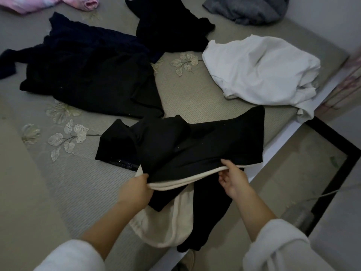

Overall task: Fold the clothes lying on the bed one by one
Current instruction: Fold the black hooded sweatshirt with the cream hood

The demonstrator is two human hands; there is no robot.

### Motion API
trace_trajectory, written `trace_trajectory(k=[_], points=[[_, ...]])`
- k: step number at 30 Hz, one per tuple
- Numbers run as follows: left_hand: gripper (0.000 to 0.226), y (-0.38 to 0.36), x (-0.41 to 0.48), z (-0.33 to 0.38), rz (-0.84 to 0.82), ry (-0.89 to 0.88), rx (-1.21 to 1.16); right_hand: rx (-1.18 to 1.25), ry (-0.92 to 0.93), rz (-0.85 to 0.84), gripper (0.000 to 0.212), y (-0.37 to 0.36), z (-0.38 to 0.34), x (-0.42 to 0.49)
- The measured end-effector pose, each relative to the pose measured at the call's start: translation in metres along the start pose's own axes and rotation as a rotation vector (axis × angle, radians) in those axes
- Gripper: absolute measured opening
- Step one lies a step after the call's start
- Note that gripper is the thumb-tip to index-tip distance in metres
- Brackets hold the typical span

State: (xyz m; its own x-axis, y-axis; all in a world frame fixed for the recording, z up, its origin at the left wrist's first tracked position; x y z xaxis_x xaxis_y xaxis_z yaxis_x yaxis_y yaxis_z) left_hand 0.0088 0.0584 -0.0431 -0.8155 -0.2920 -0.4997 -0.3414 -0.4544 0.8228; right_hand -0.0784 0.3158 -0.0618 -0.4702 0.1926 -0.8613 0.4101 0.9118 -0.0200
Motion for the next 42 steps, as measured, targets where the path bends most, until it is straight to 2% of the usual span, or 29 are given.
trace_trajectory(k=[2,4,6,8,10,11,13,15,17,18,21,22,24,25,27,28,30,31,35,36,37,39,40,41,42], points=[[0.017,0.035,0.017,0.010,0.016,-0.004,-0.221,0.000,0.043,-0.015,0.008,-0.011,-0.035,-0.004],[0.014,0.080,0.036,0.027,0.003,0.004,-0.432,0.026,0.118,-0.077,0.010,-0.030,-0.077,-0.015],[0.010,0.126,0.057,0.050,0.088,-0.015,-0.604,0.054,0.219,-0.151,0.012,-0.052,-0.118,-0.027],[0.007,0.161,0.081,0.071,0.188,-0.038,-0.902,0.071,0.335,-0.240,0.012,-0.070,-0.151,-0.033],[0.026,0.184,0.099,0.089,0.165,-0.083,-1.279,0.072,0.418,-0.315,0.032,-0.078,-0.170,-0.033],[0.037,0.189,0.107,0.093,0.159,-0.102,-1.371,0.029,0.446,-0.313,0.040,-0.079,-0.172,-0.030],[0.047,0.182,0.116,0.092,0.246,-0.119,-1.307,-0.190,0.506,-0.229,0.031,-0.079,-0.157,-0.021],[0.045,0.153,0.113,0.077,0.383,-0.127,-1.078,-0.494,0.554,-0.068,0.017,-0.070,-0.116,-0.007],[0.043,0.105,0.102,0.050,0.400,-0.085,-0.915,-0.749,0.537,0.010,0.010,-0.053,-0.063,0.006],[0.041,0.080,0.095,0.035,0.392,-0.017,-0.852,-0.865,0.502,0.023,0.015,-0.045,-0.035,0.009],[0.036,0.025,0.066,-0.004,0.405,0.236,-0.701,-1.286,0.460,0.074,0.066,-0.029,0.027,0.008],[0.034,0.010,0.058,-0.011,0.351,0.282,-0.732,-1.402,0.496,0.117,0.073,-0.028,0.038,0.004],[0.043,-0.011,0.047,-0.012,0.131,0.330,-0.857,-1.506,0.580,0.203,0.075,-0.028,0.048,-0.002],[0.056,-0.016,0.044,-0.010,0.034,0.302,-0.843,-1.524,0.607,0.244,0.071,-0.027,0.049,-0.003],[0.076,-0.024,0.044,-0.009,-0.052,0.191,-0.639,-1.585,0.616,0.270,0.053,-0.024,0.042,0.000],[0.071,-0.025,0.046,-0.009,-0.055,0.148,-0.547,-1.602,0.599,0.242,0.040,-0.021,0.036,0.003],[0.031,-0.020,0.050,-0.008,-0.055,0.053,-0.440,-1.538,0.548,0.190,0.018,-0.008,0.018,0.008],[0.012,-0.014,0.050,-0.006,-0.078,-0.004,-0.412,-1.467,0.534,0.199,0.013,0.002,0.006,0.010],[0.012,-0.008,0.040,-0.006,-0.254,-0.302,-0.140,-1.033,0.597,0.508,0.015,0.054,-0.036,0.010],[0.012,-0.011,0.035,-0.008,-0.359,-0.343,-0.103,-0.927,0.566,0.558,0.014,0.065,-0.040,0.010],[0.020,-0.013,0.029,-0.009,-0.511,-0.339,-0.124,-0.834,0.515,0.578,0.012,0.076,-0.038,0.014],[0.028,-0.013,0.019,-0.009,-0.813,-0.192,-0.347,-0.716,0.431,0.559,0.012,0.088,-0.028,0.020],[0.022,-0.013,0.016,-0.008,-0.875,-0.101,-0.483,-0.711,0.400,0.538,0.017,0.090,-0.019,0.022],[0.016,-0.013,0.017,-0.007,-0.830,-0.012,-0.589,-0.722,0.384,0.526,0.024,0.090,-0.008,0.024],[0.021,-0.013,0.020,-0.006,-0.740,0.092,-0.661,-0.718,0.371,0.524,0.033,0.082,-0.002,0.017]])
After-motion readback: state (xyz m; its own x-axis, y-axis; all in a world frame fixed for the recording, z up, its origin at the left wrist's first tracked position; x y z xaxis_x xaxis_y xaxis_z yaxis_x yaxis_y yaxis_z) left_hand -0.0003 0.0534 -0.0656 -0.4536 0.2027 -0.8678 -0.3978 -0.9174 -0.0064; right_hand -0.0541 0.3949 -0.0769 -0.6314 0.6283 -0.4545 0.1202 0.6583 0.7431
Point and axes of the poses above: each hand's wrist, its own x-axis towards the middle knuckle, its own y-axis out of the back of the hand, z = x × y, the point moved 2 cm from there along x, towards the middle knuckle, and after that the axes turned 3 degrees about z, right-handed, at the moved point
